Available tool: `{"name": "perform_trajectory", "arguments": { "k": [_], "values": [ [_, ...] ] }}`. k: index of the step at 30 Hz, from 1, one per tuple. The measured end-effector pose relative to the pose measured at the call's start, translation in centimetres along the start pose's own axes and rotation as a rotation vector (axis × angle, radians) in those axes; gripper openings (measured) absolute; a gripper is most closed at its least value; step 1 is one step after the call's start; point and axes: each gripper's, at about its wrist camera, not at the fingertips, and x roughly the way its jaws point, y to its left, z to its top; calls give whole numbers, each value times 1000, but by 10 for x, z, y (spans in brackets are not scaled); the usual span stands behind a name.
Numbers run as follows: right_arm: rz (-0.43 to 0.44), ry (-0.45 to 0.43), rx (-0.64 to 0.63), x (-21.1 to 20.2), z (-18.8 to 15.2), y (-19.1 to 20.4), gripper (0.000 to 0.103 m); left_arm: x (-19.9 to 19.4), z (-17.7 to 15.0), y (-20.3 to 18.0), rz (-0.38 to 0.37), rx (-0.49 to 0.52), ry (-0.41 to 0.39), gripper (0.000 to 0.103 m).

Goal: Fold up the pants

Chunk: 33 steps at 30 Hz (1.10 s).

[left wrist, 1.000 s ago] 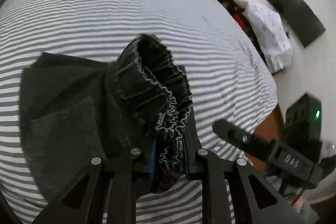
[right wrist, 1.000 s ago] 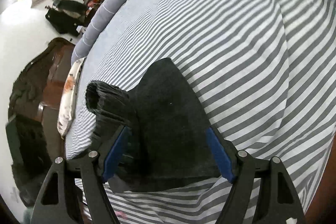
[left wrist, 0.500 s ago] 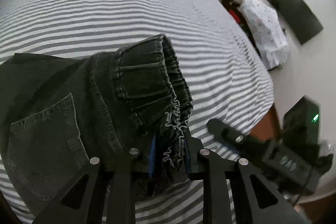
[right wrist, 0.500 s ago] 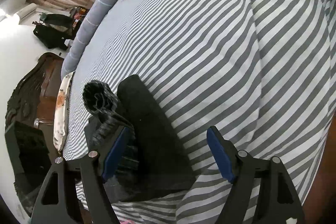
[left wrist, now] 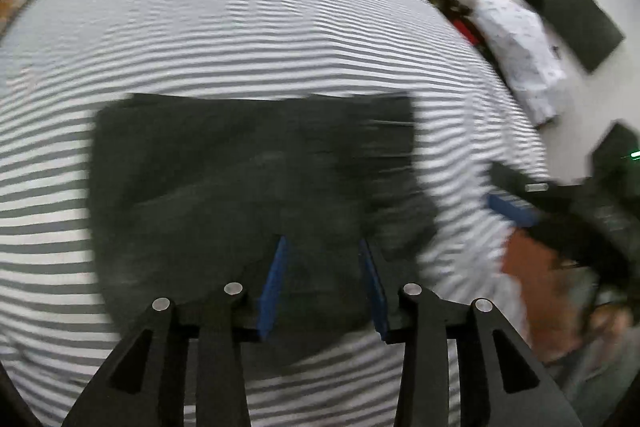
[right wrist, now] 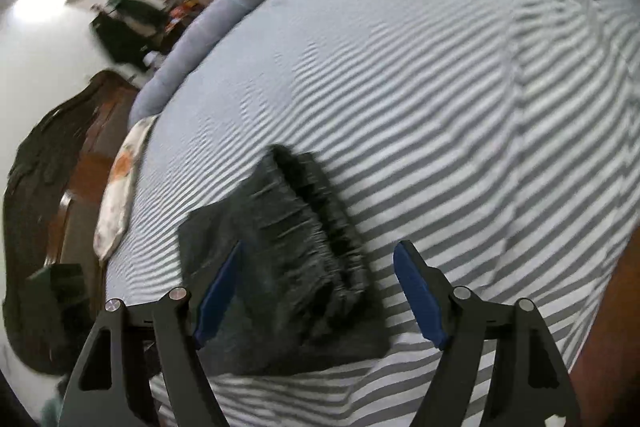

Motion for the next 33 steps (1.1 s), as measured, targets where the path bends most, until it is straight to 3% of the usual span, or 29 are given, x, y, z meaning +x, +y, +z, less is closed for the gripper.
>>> {"name": "perform_trajectory", "arguments": {
  "k": [2, 7, 11, 15, 18, 19, 20, 21, 28, 33],
  "values": [
    [14, 44, -33, 5, -5, 13, 72, -3, -6, 23, 79, -26, -5, 40],
    [4, 149, -17, 29, -22, 16, 47, -1, -25, 69, 206, -101, -2, 40],
    [-4, 187, 1, 42, -33, 13, 44, 9, -39, 82, 238, -100, 12, 40],
    [-38, 189, 11, 58, -33, 12, 43, 15, -46, 74, 273, -29, 3, 44],
    [-76, 172, 22, 70, -27, 12, 42, 18, -49, 71, 277, -1, 3, 49],
    [-81, 158, 27, 72, -25, 11, 35, 19, -50, 69, 281, 7, 3, 50],
    [-80, 152, 36, 75, -22, 11, 20, 20, -51, 69, 283, 13, 5, 51],
    [-91, 157, 39, 76, -21, 11, 14, 20, -52, 68, 282, 16, 8, 51],
    [-131, 75, -59, 38, -23, 27, 10, 9, -46, 70, 213, -25, -17, 51],
    [-224, 145, -60, 65, -28, 10, 10, 16, -44, 72, 218, -16, 0, 51]
  ]
}}
